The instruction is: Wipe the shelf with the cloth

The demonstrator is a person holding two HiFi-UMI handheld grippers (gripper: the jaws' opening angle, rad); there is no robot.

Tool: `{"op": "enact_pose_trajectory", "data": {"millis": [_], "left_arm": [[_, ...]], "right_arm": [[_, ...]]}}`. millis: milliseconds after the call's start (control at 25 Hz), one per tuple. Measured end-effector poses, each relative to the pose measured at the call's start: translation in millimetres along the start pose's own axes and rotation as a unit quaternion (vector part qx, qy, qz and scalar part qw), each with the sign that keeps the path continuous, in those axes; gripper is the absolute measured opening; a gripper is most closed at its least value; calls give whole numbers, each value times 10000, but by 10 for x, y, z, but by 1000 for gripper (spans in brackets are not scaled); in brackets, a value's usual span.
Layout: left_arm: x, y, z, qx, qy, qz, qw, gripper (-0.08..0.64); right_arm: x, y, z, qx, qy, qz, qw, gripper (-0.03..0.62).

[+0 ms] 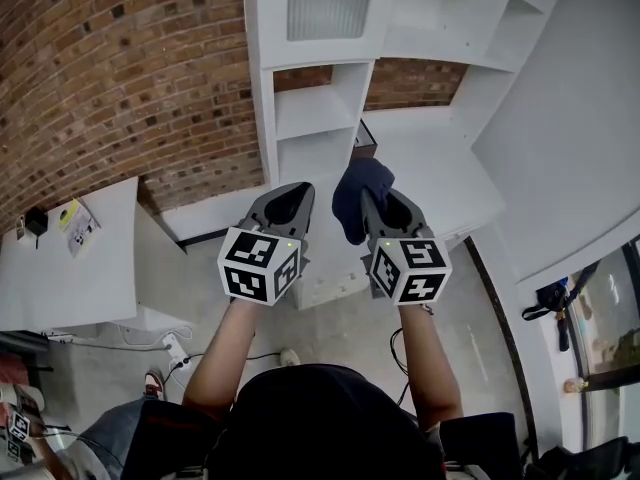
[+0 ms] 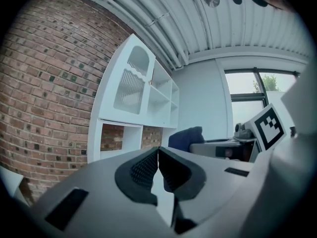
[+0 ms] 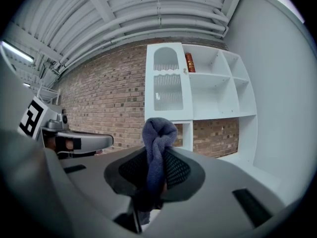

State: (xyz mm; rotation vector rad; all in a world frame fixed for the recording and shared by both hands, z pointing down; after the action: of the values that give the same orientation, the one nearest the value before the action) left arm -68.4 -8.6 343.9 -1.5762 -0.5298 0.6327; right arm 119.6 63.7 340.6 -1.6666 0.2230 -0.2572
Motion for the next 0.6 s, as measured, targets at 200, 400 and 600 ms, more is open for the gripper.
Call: {"op": "enact_pose_trajectory", "data": {"millis": [200,400,600], "left_arm": [[-203,19,-102,8,-106,38,9999,17],[-345,-35,-151,-42,-125,105,9999,17],[-423,-56,-183,-69,-136,148,9998,17]], "right_arm": [[-17,26,-194,2,-138,14,9999,83],[-21,17,-303,-7,-207,0,9998,83],[-30,7,-396,-63,-205,13,9998,83]]}}
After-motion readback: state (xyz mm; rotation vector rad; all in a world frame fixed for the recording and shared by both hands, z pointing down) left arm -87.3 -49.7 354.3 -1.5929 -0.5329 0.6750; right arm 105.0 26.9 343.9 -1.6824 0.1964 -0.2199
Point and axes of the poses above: the fingertips, and each gripper's own axes: z backward along the fingers, x to its right, y out of its top, the point moved 10 cm from there along z, backward along the fingers, and after that the axes turned 13 degrees about y, right-handed, at the moved point
